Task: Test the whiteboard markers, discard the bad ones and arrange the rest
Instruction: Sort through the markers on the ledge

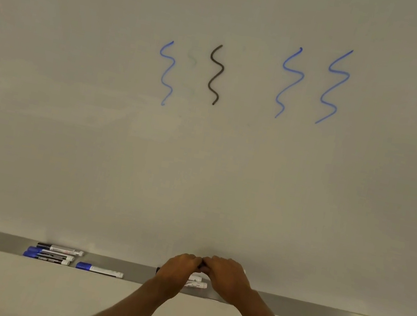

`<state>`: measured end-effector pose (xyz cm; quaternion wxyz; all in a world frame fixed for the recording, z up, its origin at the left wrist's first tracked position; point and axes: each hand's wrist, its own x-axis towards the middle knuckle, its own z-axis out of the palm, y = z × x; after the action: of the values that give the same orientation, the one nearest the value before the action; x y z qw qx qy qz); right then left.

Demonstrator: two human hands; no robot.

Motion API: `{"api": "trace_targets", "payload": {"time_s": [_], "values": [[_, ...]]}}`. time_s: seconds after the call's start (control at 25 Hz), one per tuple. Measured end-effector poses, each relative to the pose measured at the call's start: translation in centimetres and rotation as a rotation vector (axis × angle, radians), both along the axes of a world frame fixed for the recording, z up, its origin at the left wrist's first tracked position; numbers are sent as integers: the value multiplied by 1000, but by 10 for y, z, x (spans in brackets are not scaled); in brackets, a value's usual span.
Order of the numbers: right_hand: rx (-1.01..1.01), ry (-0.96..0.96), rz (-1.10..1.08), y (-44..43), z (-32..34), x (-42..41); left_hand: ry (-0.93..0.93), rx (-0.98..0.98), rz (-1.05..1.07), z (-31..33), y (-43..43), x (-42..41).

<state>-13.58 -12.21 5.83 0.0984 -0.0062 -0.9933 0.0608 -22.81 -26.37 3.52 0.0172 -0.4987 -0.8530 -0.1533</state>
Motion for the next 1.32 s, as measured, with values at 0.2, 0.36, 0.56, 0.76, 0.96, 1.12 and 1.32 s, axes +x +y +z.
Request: {"api": "trace_targets", "payload": {"time_s": [0.2,0.36,0.56,0.76,0.96,1.12,1.32], "values": [[33,98,-70,-8,-2,2,27,5,4,1,-18,-11],[-256,117,-158,-29,-1,-13,142,131,41,5,-35,-22],[-404,196,-127,-51,20,-43,207,451,30,25,-66,-47],[-312,516,-42,-81,82,-81,495,572,52,79,-87,-80],[-199,955,5,-102,169,-105,795,743,63,168,-112,-113],[-181,1177,83,-116,232,-113,992,825,105,245,-132,-148],[-113,1427,113,-142,291,-133,1139,869,114,324,-145,-189]]}}
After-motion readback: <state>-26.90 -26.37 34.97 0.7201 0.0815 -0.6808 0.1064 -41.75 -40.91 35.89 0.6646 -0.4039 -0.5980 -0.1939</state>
